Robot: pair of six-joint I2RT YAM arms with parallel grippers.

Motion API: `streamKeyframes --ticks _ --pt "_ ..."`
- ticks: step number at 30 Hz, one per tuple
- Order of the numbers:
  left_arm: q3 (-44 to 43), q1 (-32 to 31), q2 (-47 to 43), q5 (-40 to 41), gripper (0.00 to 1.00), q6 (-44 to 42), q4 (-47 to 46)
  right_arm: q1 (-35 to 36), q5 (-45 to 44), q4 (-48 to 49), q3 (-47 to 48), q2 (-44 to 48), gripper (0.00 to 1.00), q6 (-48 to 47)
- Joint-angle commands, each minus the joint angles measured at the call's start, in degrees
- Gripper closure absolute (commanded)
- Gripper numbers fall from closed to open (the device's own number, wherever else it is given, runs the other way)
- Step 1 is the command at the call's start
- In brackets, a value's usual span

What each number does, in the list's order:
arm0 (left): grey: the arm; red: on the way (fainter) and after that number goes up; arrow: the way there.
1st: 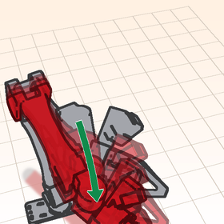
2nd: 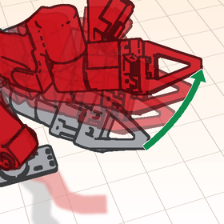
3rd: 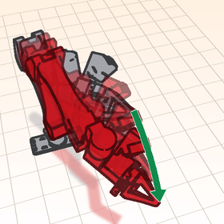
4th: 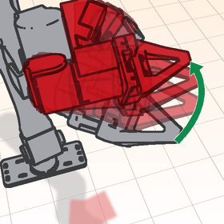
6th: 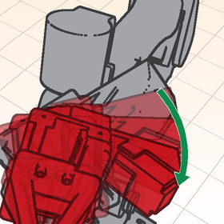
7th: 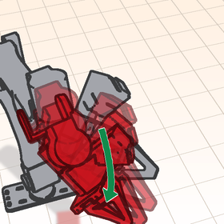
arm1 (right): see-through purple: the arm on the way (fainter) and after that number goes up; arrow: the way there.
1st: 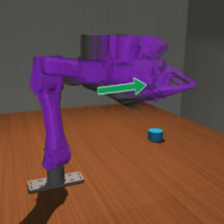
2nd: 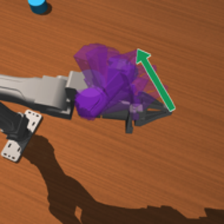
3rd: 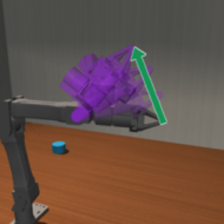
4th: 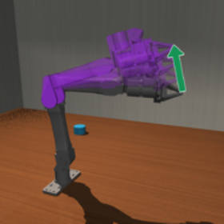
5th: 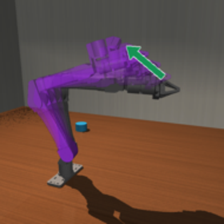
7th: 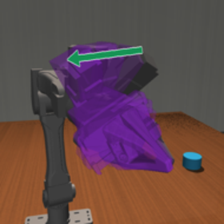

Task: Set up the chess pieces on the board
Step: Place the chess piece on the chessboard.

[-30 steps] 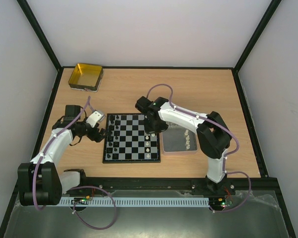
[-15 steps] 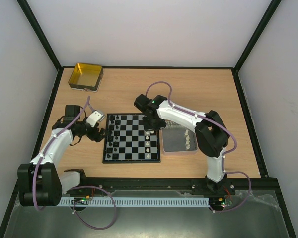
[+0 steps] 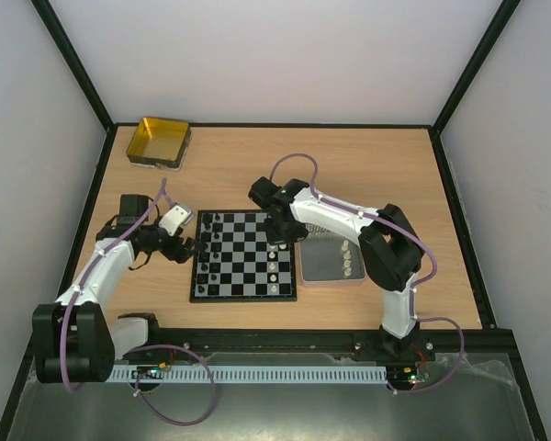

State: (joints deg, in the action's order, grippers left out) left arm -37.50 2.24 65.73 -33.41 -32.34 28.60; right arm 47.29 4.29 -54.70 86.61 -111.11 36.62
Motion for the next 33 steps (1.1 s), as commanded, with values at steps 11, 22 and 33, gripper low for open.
streamKeyframes --ticks 11,22,33 --pt "0.66 -0.22 -0.43 -0.78 0.15 0.03 -0.39 -1.10 -0.84 1.04 -1.68 -0.12 0.98 0.07" --pt "0.64 -0.22 -0.43 -0.86 0.14 -0.01 -0.39 -1.08 -0.52 1.15 -1.80 -0.26 0.98 0.10" --pt "0.67 -0.22 -0.52 -0.78 0.14 -0.01 -0.34 -1.07 0.04 1.45 -2.03 -0.60 0.98 0.03"
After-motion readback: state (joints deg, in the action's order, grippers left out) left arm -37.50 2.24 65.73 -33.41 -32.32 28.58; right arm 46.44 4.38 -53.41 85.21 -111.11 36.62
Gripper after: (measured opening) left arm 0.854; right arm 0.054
